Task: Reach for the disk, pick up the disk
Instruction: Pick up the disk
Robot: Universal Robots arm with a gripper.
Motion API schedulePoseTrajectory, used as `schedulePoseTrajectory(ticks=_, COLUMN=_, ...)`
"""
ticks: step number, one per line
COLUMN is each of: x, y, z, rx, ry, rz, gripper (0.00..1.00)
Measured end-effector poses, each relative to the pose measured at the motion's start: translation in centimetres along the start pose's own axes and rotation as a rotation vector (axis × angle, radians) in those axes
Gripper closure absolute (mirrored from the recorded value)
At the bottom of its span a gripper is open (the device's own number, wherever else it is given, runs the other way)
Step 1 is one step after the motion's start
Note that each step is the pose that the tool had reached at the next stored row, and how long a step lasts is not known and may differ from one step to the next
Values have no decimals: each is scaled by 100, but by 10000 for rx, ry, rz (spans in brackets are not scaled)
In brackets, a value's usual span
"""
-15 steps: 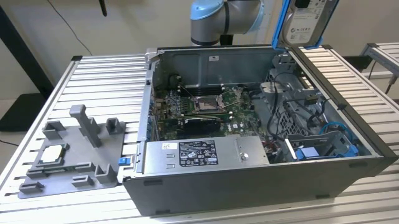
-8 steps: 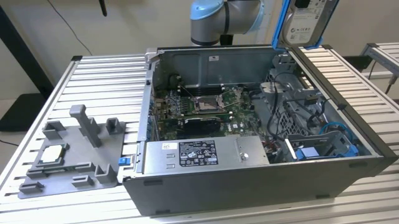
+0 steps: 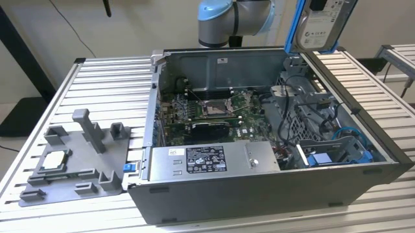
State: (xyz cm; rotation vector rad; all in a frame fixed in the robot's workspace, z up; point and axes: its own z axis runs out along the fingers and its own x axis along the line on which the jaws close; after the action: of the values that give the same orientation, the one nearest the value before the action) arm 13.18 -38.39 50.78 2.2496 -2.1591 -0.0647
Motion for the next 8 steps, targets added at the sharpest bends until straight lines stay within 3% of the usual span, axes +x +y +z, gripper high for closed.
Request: schedulePoseTrajectory(ticks=8, x=241, y=11, z=5, rx=0, ry=0, rz=0, gripper=100)
